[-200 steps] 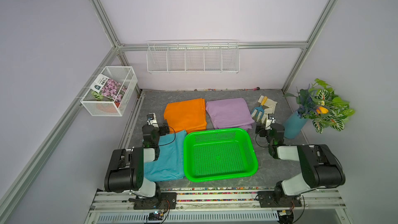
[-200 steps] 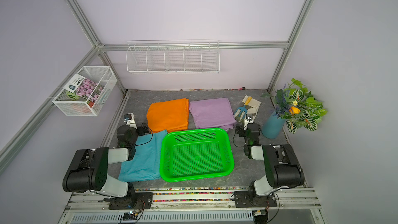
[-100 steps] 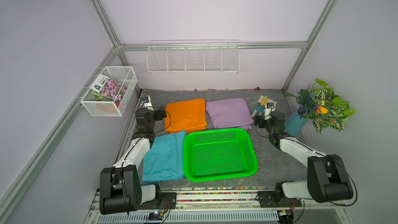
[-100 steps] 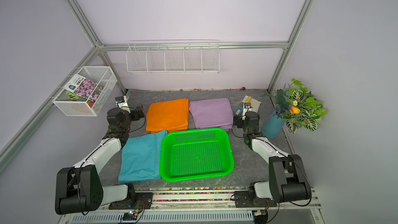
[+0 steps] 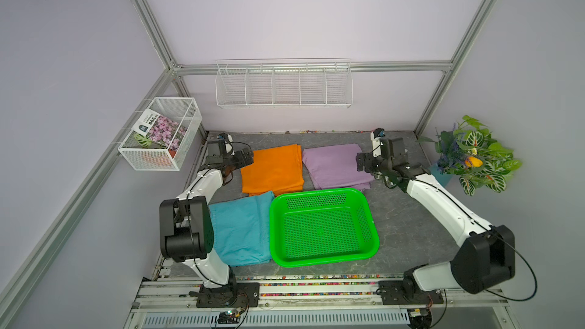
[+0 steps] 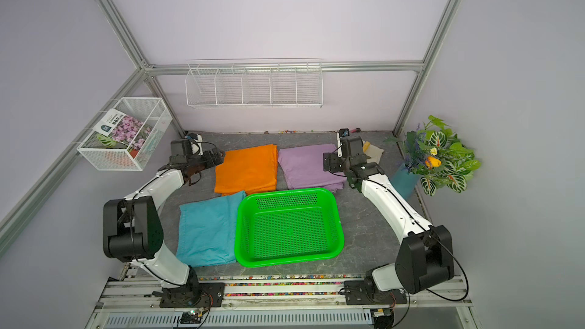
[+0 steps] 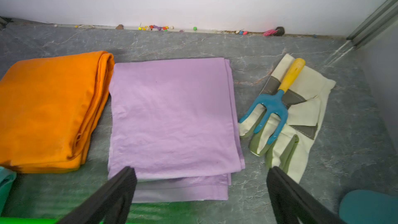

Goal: Put the folded long pants in the basket
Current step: Pick up the long pant at the center of the board.

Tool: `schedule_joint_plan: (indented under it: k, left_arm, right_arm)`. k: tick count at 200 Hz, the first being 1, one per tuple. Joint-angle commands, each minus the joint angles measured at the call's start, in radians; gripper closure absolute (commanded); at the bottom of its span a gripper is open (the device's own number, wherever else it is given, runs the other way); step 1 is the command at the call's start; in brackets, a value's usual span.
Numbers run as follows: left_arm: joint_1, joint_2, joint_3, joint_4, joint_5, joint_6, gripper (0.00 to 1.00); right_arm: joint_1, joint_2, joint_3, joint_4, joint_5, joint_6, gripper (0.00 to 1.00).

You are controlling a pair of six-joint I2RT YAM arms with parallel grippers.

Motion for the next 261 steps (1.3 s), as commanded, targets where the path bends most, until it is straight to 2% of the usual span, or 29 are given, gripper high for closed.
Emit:
schedule_joint_plan:
  k: [1, 14, 35, 62, 99, 142, 181, 197, 232, 261]
  left_arm:
    - [0.015, 0.056, 0.064, -0.104, 0.033, -0.044, 0.00]
    - [0.023, 0.109, 0.105, -0.151, 0.043, -0.050, 0.00]
    - [0.037, 0.187, 0.135, -0.178, 0.136, -0.055, 0.00]
    - [0.035, 0.243, 0.136, -0.180, 0.162, -0.063, 0.00]
    - [0.023, 0.255, 0.113, -0.202, 0.127, -0.041, 0.02]
    - [-0.018, 0.315, 0.139, -0.247, 0.146, -0.006, 0.13]
    - [-0.043, 0.341, 0.175, -0.254, 0.123, -0.016, 0.16]
    - [-0.043, 0.354, 0.189, -0.261, 0.120, -0.020, 0.27]
    - [-0.043, 0.382, 0.212, -0.277, 0.136, -0.024, 0.70]
    - [-0.043, 0.381, 0.211, -0.276, 0.151, -0.018, 0.95]
  right_arm:
    - [0.029, 0.054, 0.067, -0.115, -0.089, 0.047, 0.01]
    - [0.055, 0.088, 0.101, -0.135, -0.086, 0.052, 0.02]
    - [0.085, 0.121, 0.122, -0.142, -0.088, 0.061, 0.03]
    - [0.102, 0.134, 0.125, -0.139, -0.091, 0.076, 0.04]
    - [0.105, 0.137, 0.132, -0.129, -0.091, 0.073, 0.04]
    - [0.123, 0.192, 0.177, -0.136, -0.097, 0.085, 0.05]
    - [0.131, 0.206, 0.192, -0.133, -0.089, 0.091, 0.05]
    - [0.135, 0.219, 0.202, -0.120, -0.111, 0.096, 0.05]
    - [0.199, 0.364, 0.324, -0.143, -0.178, 0.135, 0.07]
    - [0.262, 0.517, 0.462, -0.138, -0.240, 0.208, 0.09]
